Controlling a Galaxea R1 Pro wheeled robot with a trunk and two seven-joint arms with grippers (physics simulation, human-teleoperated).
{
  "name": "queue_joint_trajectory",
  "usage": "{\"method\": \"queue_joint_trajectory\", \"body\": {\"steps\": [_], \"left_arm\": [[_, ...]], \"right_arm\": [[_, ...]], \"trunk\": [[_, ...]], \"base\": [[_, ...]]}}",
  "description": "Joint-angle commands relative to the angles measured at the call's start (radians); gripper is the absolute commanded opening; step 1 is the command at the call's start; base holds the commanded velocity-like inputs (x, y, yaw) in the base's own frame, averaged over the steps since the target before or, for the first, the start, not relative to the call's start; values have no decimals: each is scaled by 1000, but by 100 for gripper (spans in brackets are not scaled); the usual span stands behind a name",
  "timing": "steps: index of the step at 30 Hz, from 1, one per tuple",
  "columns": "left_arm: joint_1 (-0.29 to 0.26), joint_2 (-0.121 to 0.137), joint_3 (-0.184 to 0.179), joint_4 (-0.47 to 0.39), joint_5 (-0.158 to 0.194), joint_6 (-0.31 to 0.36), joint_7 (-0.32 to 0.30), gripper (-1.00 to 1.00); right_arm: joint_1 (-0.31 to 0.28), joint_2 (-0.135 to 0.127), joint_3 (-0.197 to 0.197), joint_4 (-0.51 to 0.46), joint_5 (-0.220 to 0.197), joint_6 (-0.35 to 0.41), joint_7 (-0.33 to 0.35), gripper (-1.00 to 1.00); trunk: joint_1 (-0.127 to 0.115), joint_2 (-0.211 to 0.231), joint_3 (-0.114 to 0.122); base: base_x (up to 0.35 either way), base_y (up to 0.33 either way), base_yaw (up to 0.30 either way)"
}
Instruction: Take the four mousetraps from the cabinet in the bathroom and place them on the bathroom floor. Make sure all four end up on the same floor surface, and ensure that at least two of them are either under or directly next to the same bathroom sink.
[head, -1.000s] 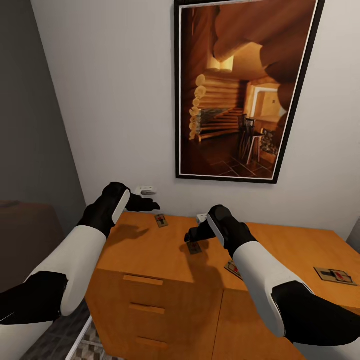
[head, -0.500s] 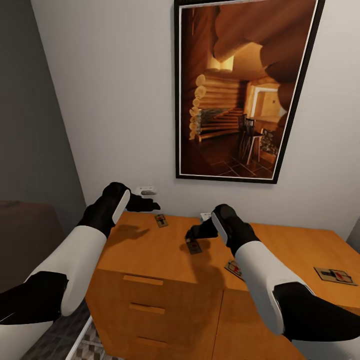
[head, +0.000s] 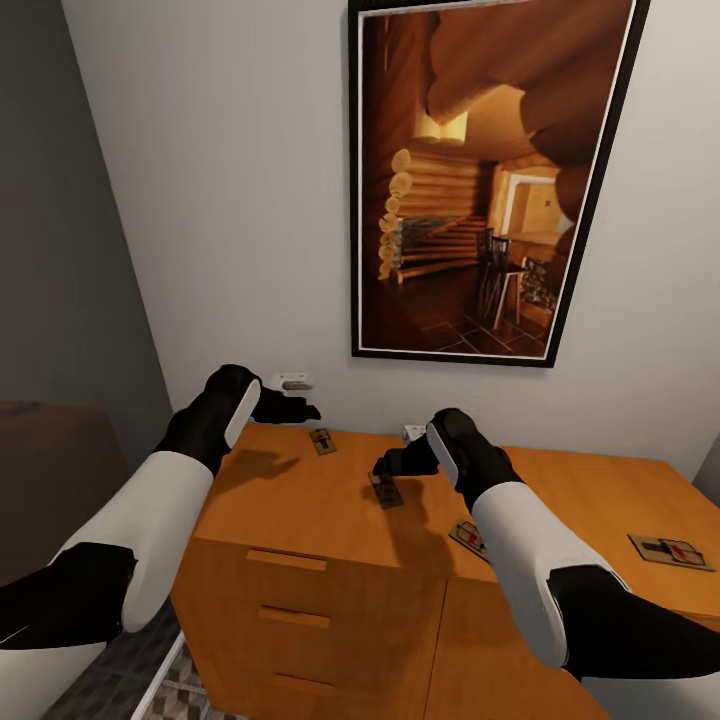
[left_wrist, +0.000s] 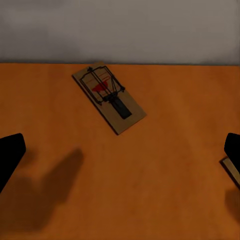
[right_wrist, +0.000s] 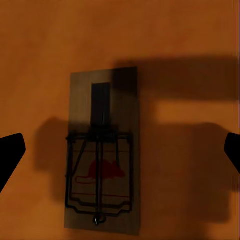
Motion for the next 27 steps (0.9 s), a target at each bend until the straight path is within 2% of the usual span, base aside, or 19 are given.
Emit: {"method": "queue_joint_trajectory", "body": {"steps": [1,14,27], "left_arm": [[-1,1,-2,-1,9,5,6,100],[-1,1,-1,0,9,6,5,100],[-1,0,-1,2,10,5,6,100]], "right_arm": [[-1,0,1,-1,3,4,1,100],[-1,0,1,-1,5,4,-25,100],[-1,0,2,-1,5,4,-29,100]], "trunk": [[0,-1,-1],[0,-1,-1],[0,-1,-1]], "base": [[0,0,0],[-119,0,0],[-22,0,0]]}}
